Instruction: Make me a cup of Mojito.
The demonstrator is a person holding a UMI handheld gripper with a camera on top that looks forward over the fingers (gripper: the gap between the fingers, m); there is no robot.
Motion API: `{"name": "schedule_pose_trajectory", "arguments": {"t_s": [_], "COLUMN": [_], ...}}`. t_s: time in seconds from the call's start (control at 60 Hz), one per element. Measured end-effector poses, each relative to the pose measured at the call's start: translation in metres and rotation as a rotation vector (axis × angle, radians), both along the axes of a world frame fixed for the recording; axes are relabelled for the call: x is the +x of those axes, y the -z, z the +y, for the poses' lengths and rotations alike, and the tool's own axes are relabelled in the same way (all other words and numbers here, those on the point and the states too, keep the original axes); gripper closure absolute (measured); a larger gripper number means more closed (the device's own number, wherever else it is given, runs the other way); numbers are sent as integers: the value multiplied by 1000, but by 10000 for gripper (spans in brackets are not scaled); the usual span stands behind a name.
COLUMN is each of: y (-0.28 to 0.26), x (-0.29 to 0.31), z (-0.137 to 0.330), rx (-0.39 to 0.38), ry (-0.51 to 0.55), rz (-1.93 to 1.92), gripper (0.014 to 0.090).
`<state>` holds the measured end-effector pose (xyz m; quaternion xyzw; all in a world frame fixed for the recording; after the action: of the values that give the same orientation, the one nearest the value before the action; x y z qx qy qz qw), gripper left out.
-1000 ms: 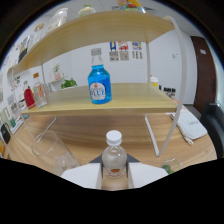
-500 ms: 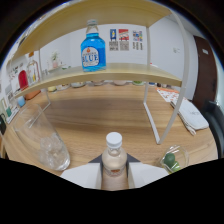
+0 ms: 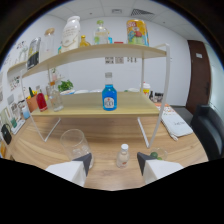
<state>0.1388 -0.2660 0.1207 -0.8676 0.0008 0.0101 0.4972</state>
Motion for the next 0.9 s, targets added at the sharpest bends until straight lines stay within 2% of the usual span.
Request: {"name": "schedule_pose_trajectory", "arguments": {"t_s": [0.117, 0.2, 0.45, 0.617, 0.783, 0.9], "y": [-29, -30, -4, -80, -190, -248], "x": [-35, -63, -121, -161, -222, -258], "z": [-27, -46, -75, -54, -19, 7], "rx": [32, 34, -25, 53, 215, 309], "ry": [-1, -18, -31, -9, -53, -70], "rz": [24, 22, 16, 37, 30, 40], "gripper": [196, 196, 185, 194, 190, 186]}}
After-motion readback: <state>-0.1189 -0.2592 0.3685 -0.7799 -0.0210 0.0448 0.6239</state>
